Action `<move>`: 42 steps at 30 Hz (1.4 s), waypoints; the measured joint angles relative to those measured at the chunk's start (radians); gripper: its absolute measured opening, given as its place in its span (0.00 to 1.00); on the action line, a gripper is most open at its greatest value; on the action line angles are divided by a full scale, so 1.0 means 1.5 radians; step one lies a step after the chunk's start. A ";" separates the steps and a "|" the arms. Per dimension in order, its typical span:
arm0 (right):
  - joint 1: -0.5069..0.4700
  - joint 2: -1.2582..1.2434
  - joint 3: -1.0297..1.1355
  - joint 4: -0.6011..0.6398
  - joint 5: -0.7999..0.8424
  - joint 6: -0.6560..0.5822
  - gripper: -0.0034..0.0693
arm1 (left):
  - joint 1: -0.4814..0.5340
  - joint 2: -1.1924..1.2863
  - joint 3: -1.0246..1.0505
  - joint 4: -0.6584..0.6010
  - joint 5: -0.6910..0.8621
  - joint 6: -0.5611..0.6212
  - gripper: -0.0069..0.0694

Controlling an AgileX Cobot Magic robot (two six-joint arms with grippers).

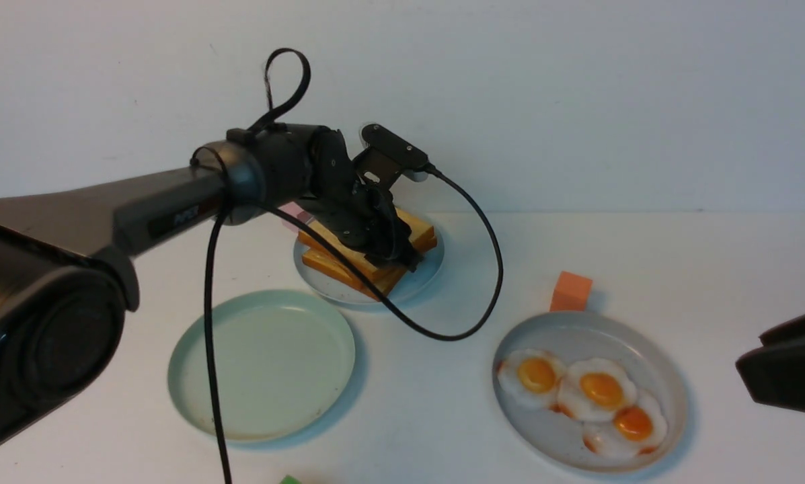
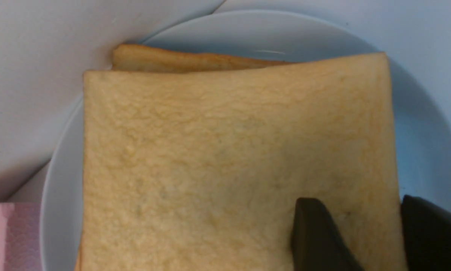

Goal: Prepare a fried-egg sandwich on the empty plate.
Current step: Use the left arm to grab a slice of bread, then use the left arm to put a slice of bread into the empty plate in the middle

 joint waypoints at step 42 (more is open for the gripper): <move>0.000 0.000 0.000 0.005 -0.026 0.000 0.37 | -0.001 -0.413 0.607 0.095 -0.201 0.033 0.10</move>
